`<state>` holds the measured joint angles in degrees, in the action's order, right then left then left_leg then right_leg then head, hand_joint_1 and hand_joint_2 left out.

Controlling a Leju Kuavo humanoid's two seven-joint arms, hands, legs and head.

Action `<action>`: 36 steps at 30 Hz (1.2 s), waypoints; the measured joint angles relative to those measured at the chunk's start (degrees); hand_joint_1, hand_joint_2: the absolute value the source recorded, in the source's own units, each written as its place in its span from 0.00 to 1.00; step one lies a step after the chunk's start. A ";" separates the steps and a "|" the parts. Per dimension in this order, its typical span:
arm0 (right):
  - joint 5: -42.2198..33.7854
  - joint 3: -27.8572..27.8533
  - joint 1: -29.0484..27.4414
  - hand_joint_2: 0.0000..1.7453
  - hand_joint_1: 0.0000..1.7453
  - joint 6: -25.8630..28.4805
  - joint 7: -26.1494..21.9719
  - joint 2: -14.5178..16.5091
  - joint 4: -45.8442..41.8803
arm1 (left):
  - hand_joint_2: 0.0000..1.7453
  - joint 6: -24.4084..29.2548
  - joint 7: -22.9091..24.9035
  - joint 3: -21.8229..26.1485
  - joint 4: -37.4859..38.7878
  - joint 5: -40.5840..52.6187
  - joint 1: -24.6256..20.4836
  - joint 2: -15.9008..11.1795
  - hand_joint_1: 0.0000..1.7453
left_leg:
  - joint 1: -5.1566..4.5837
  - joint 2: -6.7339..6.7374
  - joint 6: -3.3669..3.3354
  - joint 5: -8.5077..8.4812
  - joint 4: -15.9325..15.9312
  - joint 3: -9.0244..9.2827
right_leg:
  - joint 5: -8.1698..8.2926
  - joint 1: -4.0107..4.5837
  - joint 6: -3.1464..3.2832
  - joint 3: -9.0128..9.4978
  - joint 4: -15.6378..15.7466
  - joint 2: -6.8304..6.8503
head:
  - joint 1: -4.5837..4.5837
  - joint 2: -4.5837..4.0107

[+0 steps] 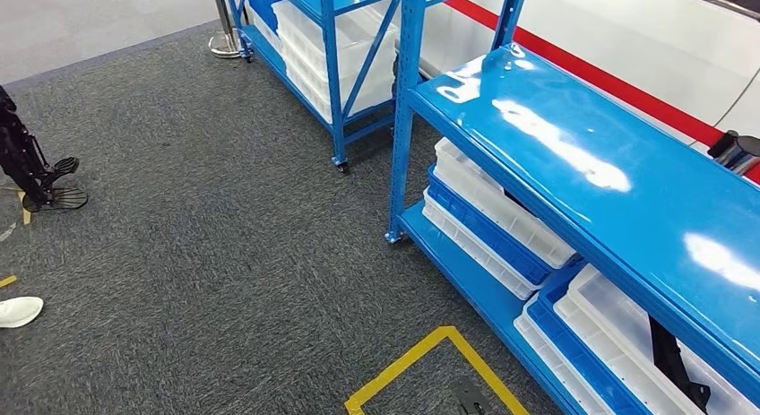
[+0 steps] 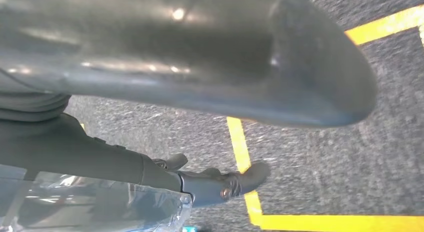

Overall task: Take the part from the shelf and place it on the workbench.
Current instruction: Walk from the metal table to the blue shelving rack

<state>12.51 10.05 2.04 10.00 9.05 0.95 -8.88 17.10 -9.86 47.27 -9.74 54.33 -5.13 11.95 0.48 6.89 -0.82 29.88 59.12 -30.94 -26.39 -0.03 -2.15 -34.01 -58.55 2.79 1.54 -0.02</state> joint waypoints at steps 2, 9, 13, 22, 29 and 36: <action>0.07 -0.02 -0.21 0.00 0.00 -0.01 0.00 -0.09 0.01 | 0.00 0.02 0.00 -0.11 -0.01 0.10 -0.15 0.09 0.00 | 0.23 -2.37 0.59 1.26 1.59 -0.43 | 0.23 -0.67 0.90 0.57 0.52 -1.32 | -0.14 0.00; 0.56 -0.04 -0.16 0.00 0.00 -0.10 -0.02 0.08 0.01 | 0.00 0.10 0.09 -0.16 0.01 0.12 0.15 -0.01 0.00 | 0.80 -7.41 1.08 3.99 12.45 -6.51 | 0.24 -0.85 1.93 1.25 0.57 -6.85 | -0.34 -0.01; 0.62 -0.04 0.01 0.00 0.00 -0.09 -0.02 0.08 0.01 | 0.00 0.13 0.10 -0.18 0.01 0.12 0.12 -0.12 0.00 | 1.41 -11.29 1.02 -0.62 0.79 -1.29 | 0.09 -0.68 0.73 0.73 0.08 -9.78 | -0.29 -0.01; 0.52 -0.01 -0.07 0.00 0.00 -0.08 0.00 0.11 0.01 | 0.00 0.45 0.27 -0.16 -0.01 0.12 0.19 -0.12 0.00 | 0.41 -4.86 -1.75 -0.88 -0.29 -0.36 | -6.01 -0.91 -0.19 -9.06 -16.42 -3.38 | -0.07 -0.01; 0.67 -0.01 0.01 0.00 0.00 -0.08 0.01 0.08 0.01 | 0.00 0.74 0.63 -0.16 -0.01 0.12 0.09 -0.10 0.00 | -0.14 -0.37 -0.06 0.58 -0.37 1.07 | 0.46 -0.04 -0.74 -0.54 -0.42 1.30 | -0.14 -0.01; 0.69 -0.04 0.17 0.00 0.00 -0.08 0.04 -0.10 0.01 | 0.00 0.78 0.74 -0.20 -0.02 0.11 0.00 0.02 0.00 | 0.56 -6.95 1.13 7.66 12.18 -4.46 | 0.72 -0.97 2.01 -0.08 0.15 -3.70 | -0.29 -0.01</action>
<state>13.20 10.01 2.21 9.92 9.09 0.85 -8.87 17.88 -9.11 47.07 -9.75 54.43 -5.14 11.97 1.04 -0.06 0.31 37.54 71.29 -35.40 -25.66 -1.00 -0.15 -34.10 -58.40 -0.91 1.25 -0.02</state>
